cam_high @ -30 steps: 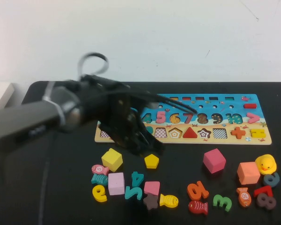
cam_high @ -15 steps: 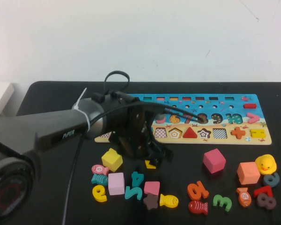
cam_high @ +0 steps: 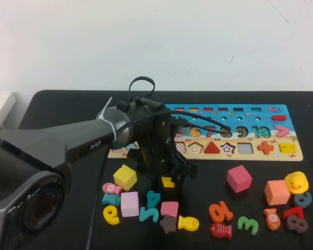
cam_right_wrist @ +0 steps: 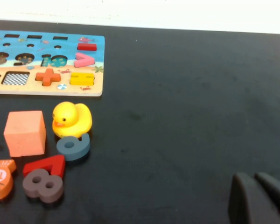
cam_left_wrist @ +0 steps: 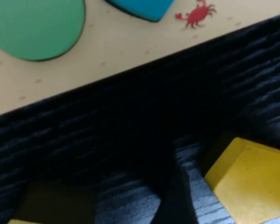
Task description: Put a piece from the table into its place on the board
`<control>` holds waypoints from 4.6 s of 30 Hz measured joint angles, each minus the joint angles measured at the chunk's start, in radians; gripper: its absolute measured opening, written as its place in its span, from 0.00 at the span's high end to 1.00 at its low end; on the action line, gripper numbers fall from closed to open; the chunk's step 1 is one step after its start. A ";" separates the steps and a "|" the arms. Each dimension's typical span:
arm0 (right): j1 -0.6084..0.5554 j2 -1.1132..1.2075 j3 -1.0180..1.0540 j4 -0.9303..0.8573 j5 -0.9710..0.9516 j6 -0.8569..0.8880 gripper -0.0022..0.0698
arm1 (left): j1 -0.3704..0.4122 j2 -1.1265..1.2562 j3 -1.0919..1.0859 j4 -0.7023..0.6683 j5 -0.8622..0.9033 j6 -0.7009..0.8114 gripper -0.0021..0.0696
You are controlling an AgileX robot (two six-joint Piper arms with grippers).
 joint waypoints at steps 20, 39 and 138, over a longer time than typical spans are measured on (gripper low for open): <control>0.000 0.000 0.000 0.000 0.000 0.000 0.94 | 0.000 0.006 -0.008 0.001 -0.006 -0.014 0.53; 0.000 0.000 0.000 0.000 0.000 0.000 0.94 | 0.000 0.136 -0.390 -0.035 0.000 0.062 0.54; 0.000 0.000 0.000 0.000 0.000 0.000 0.94 | -0.007 -0.326 -0.871 0.280 0.471 0.223 0.97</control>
